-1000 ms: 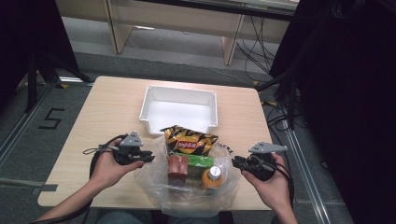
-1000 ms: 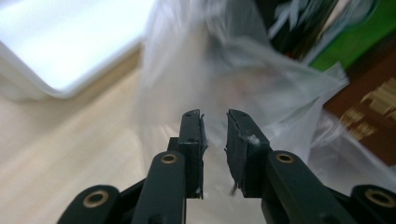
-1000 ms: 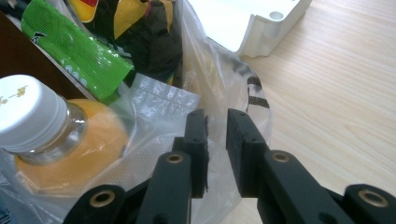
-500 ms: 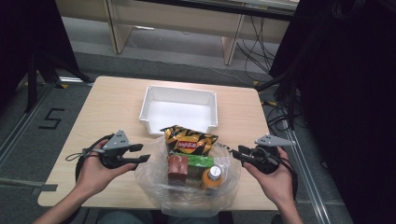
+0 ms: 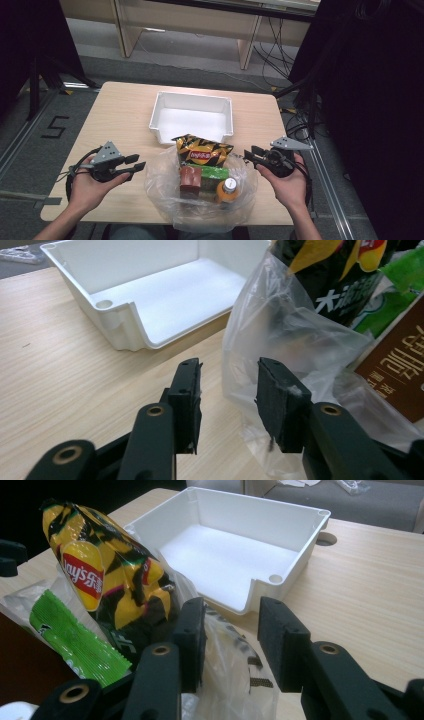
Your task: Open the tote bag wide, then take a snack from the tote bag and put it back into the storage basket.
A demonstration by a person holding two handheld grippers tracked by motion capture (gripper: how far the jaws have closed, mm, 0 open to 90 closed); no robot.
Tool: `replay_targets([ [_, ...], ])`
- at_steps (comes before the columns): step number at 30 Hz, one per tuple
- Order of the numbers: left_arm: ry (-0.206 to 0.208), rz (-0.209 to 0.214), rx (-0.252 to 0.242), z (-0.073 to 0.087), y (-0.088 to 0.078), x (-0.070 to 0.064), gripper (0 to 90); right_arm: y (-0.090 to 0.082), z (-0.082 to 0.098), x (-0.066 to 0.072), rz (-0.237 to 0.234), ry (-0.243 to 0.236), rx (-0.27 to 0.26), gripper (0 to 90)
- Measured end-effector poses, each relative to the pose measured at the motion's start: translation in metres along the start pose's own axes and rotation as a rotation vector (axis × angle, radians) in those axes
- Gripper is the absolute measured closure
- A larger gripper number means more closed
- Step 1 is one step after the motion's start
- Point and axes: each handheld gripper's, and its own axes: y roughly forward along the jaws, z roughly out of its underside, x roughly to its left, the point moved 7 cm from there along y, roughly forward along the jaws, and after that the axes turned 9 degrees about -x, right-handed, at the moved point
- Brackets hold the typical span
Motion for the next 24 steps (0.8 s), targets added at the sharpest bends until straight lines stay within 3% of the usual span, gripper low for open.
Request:
replay_targets([
  [1,-0.031,0.010,-0.012,0.001,0.001,0.000,61.5,0.002,0.002,0.000,-0.006,0.013,-0.019,64.1],
  [3,-0.029,0.022,-0.013,0.002,0.001,-0.002,62.6,0.003,0.002,-0.003,-0.011,-0.002,-0.017,64.1],
  [4,-0.018,0.020,-0.010,0.002,0.001,-0.003,62.5,0.001,0.002,-0.001,-0.014,0.028,-0.006,64.1],
  [6,-0.025,0.035,-0.010,0.002,0.002,-0.005,60.9,0.003,-0.002,0.002,-0.034,0.031,-0.025,63.3],
  [7,-0.026,0.034,-0.011,0.002,0.002,-0.005,59.6,0.003,-0.004,0.000,-0.036,-0.001,-0.035,62.8],
  [9,-0.026,0.033,-0.010,0.002,0.003,-0.004,53.7,0.003,-0.007,0.004,-0.048,0.004,-0.051,61.9],
  [10,-0.037,0.037,-0.003,0.002,0.005,-0.004,50.8,0.003,-0.013,0.006,-0.058,-0.025,-0.064,59.9],
  [12,-0.037,0.038,0.000,0.003,0.007,-0.004,47.4,0.005,-0.017,0.008,-0.073,-0.038,-0.079,58.1],
  [13,-0.031,0.030,0.012,0.003,0.007,-0.003,46.7,0.004,-0.019,0.008,-0.081,-0.045,-0.053,57.3],
  [15,-0.030,0.027,0.014,0.003,0.009,-0.003,44.9,0.008,-0.024,0.008,-0.076,-0.056,-0.068,54.5],
  [19,-0.022,0.020,0.016,0.004,0.009,-0.002,41.7,0.015,-0.032,0.014,-0.106,-0.016,-0.075,50.5],
  [20,-0.020,0.024,0.017,0.005,0.009,-0.002,41.6,0.018,-0.034,0.014,-0.110,-0.041,-0.105,48.5],
  [22,-0.019,0.021,0.015,0.005,0.009,-0.002,41.4,0.019,-0.034,0.020,-0.135,-0.044,-0.067,47.2],
  [24,-0.020,0.021,0.014,0.004,0.009,-0.002,41.2,0.021,-0.034,0.023,-0.141,-0.046,-0.082,47.2],
])
